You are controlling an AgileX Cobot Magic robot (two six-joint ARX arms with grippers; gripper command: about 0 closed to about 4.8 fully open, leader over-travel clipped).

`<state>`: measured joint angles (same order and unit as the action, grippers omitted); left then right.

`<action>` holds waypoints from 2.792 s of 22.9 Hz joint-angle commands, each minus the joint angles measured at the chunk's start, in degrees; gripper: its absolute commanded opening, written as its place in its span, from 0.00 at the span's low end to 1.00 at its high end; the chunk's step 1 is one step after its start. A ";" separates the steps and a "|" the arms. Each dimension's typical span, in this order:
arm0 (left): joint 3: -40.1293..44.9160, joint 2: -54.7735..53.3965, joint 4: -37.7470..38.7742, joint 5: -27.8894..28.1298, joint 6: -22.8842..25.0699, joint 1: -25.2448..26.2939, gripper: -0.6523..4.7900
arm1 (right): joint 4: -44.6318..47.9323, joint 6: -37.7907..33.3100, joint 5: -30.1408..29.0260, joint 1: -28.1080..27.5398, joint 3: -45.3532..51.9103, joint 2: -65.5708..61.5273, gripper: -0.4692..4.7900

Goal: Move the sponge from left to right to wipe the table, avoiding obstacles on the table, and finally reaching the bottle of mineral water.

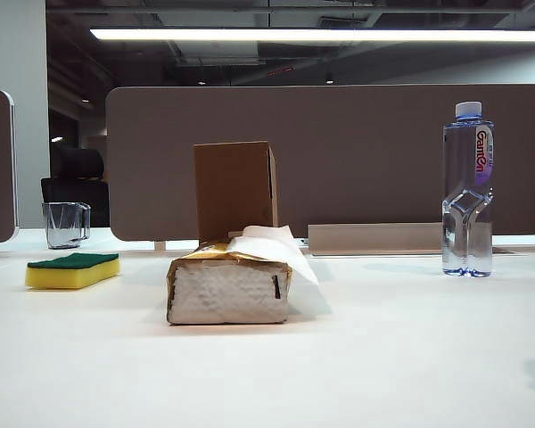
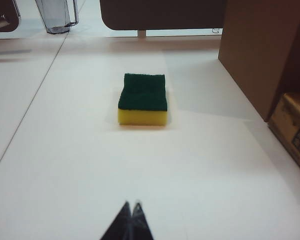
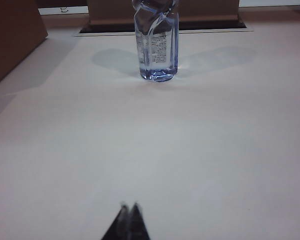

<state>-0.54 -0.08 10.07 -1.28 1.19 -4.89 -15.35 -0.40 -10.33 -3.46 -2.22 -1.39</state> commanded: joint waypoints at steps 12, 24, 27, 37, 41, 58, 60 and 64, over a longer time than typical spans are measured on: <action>0.02 -0.07 0.07 -0.04 -0.37 0.00 0.11 | 0.59 -0.22 -0.28 -0.07 0.09 -0.04 0.07; -4.22 -0.07 -3.28 -2.89 -2.89 0.00 0.29 | 2.36 -6.03 -10.29 0.90 -0.02 -0.04 0.07; -4.94 -0.07 -3.56 -3.21 -5.29 0.00 0.29 | 4.59 -6.08 -12.44 1.97 -0.11 -0.04 0.07; -14.73 -0.11 -2.64 -9.07 -8.41 0.00 0.69 | 9.68 -21.05 -13.79 8.52 -10.80 -0.22 0.32; -20.09 -0.87 -1.90 -9.05 -8.79 0.00 1.00 | 5.62 -22.69 -14.75 8.55 -17.55 -0.83 0.46; -54.69 -42.60 7.37 -21.09 -12.57 0.02 1.00 | -15.78 -29.64 -30.75 8.59 -50.64 -31.28 0.76; -56.87 -46.07 7.56 -21.97 -12.55 0.04 1.00 | -16.06 -29.62 -31.32 8.59 -52.94 -33.83 0.76; -60.30 -54.47 7.91 -22.56 -12.17 1.57 1.00 | -16.15 -29.66 -34.10 8.61 -56.67 -39.43 0.76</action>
<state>-60.31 -53.25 18.26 -23.05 -11.25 -4.27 -31.99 -30.00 -42.85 5.10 -58.22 -39.90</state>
